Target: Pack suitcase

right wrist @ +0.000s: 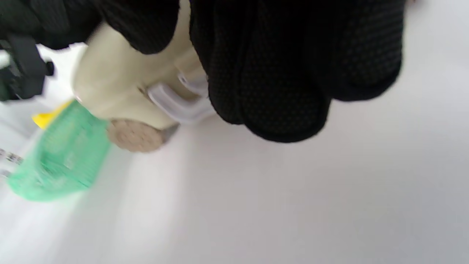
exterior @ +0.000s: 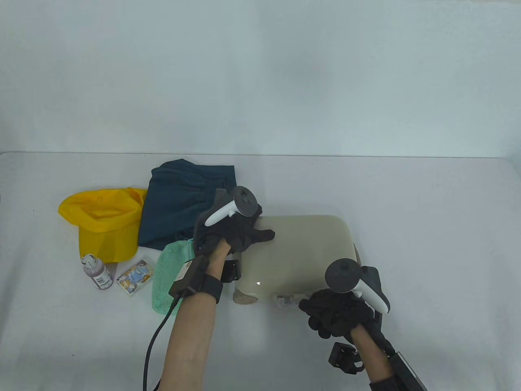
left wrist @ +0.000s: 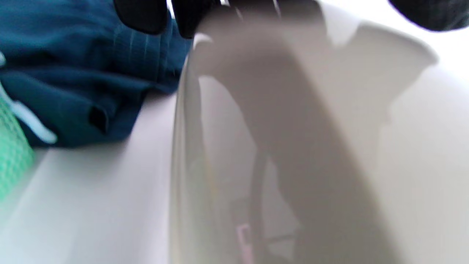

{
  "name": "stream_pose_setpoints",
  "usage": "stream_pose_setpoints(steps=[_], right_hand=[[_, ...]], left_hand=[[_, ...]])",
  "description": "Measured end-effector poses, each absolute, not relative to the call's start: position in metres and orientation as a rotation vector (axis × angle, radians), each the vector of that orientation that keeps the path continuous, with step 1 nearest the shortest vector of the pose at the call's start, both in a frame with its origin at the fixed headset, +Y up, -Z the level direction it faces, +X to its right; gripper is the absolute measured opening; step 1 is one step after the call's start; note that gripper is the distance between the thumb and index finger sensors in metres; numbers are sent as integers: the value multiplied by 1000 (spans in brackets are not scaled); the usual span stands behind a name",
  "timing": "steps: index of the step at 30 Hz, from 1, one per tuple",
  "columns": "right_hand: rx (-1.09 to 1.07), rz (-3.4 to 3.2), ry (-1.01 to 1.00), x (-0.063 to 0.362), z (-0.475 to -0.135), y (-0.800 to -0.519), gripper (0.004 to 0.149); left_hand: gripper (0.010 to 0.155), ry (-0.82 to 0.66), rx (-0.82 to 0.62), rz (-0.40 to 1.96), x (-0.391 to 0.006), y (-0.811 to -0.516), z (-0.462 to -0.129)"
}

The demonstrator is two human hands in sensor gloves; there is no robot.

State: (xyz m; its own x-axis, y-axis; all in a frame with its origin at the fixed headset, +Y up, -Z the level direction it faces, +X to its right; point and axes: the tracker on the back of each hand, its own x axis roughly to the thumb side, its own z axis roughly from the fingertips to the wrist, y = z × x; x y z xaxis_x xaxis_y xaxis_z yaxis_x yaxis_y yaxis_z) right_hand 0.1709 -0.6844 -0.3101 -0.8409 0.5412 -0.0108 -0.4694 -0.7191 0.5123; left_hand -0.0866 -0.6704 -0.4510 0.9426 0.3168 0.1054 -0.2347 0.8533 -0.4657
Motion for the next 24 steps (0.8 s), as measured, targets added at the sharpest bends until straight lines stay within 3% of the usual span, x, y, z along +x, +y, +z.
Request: stream_pose_setpoints(steps=[7, 11, 14, 24], right_hand=[[53, 2376, 304, 206, -315, -644, 62], [-57, 2321, 169, 229, -318, -633, 67], [-143, 2381, 129, 240, -321, -641, 71], [-192, 2408, 424, 236, -328, -696, 85]], left_hand=[[89, -207, -294, 338, -91, -641, -384], [89, -191, -291, 439, -94, -649, -350], [93, -171, -346, 519, -98, -660, -333], [94, -66, -438, 625, -102, -706, -322]])
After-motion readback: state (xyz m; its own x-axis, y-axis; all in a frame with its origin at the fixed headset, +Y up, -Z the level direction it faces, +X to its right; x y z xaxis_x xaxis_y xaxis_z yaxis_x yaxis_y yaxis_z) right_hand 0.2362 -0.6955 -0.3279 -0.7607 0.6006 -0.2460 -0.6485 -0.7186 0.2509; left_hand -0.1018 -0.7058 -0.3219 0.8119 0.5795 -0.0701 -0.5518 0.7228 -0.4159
